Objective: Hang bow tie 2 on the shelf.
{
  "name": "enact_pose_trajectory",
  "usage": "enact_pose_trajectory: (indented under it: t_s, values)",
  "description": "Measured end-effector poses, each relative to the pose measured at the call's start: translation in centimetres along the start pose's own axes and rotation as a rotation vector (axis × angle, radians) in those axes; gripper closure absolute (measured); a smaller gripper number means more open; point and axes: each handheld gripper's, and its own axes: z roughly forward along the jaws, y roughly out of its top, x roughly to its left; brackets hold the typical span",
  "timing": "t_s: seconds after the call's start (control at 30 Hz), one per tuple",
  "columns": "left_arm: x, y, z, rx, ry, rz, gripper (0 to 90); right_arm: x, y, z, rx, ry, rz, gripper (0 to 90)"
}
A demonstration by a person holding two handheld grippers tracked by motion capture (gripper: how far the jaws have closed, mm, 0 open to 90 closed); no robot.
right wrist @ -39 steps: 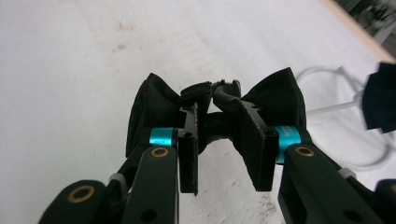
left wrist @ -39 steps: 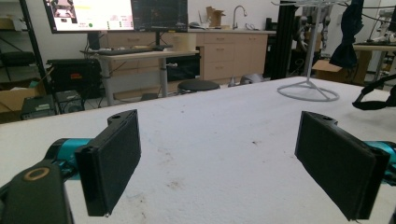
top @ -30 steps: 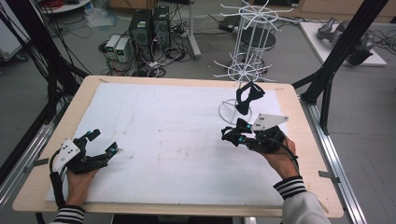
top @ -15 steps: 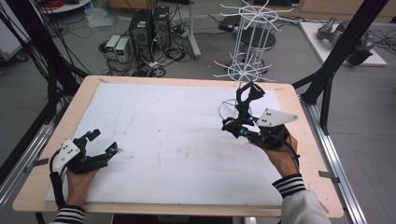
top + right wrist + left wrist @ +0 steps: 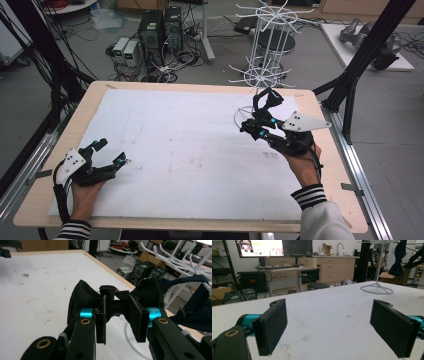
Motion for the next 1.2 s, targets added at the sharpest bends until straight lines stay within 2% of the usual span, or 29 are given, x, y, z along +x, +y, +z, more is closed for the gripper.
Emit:
enact_pose_trajectory:
  t_s: [0.17,0.27,0.3,0.43,0.5,0.67,0.77,0.83,1.07,1.2]
  values:
    - [0.0,0.0,0.0,0.000,0.001,-0.001,14.7,-0.1,0.6,-0.2,-0.041,-0.007,0.003,70.0]
    - [0.0,0.0,0.0,-0.001,0.001,-0.001,14.7,-0.1,1.0,-0.3,-0.058,-0.005,0.023,70.0]
    - [0.0,0.0,0.0,-0.001,0.001,-0.001,14.7,-0.3,1.2,-0.3,-0.077,-0.012,0.009,70.0]
    - [0.0,0.0,0.0,-0.002,0.001,-0.003,14.8,-0.3,1.7,-0.3,-0.098,-0.005,0.027,70.0]
    - [0.0,0.0,0.0,0.000,0.000,-0.003,14.7,-0.5,2.0,-0.3,-0.116,-0.009,0.021,70.0]
    - [0.0,0.0,0.0,-0.002,0.001,-0.003,14.7,-0.4,2.7,0.0,-0.125,0.001,0.038,70.1]
    - [0.0,0.0,0.0,-0.001,0.000,-0.004,14.7,-0.5,2.8,0.3,-0.149,0.003,0.043,70.0]
    - [0.0,0.0,0.0,-0.001,0.000,-0.003,14.7,-0.5,2.8,0.4,-0.157,0.004,0.065,70.0]
    - [0.0,0.0,0.0,-0.002,0.001,-0.004,14.7,-0.8,3.1,0.6,-0.191,0.002,0.095,70.0]
    - [0.0,0.0,0.0,-0.001,0.000,-0.004,14.7,-0.8,3.4,0.8,-0.199,0.008,0.094,70.0]
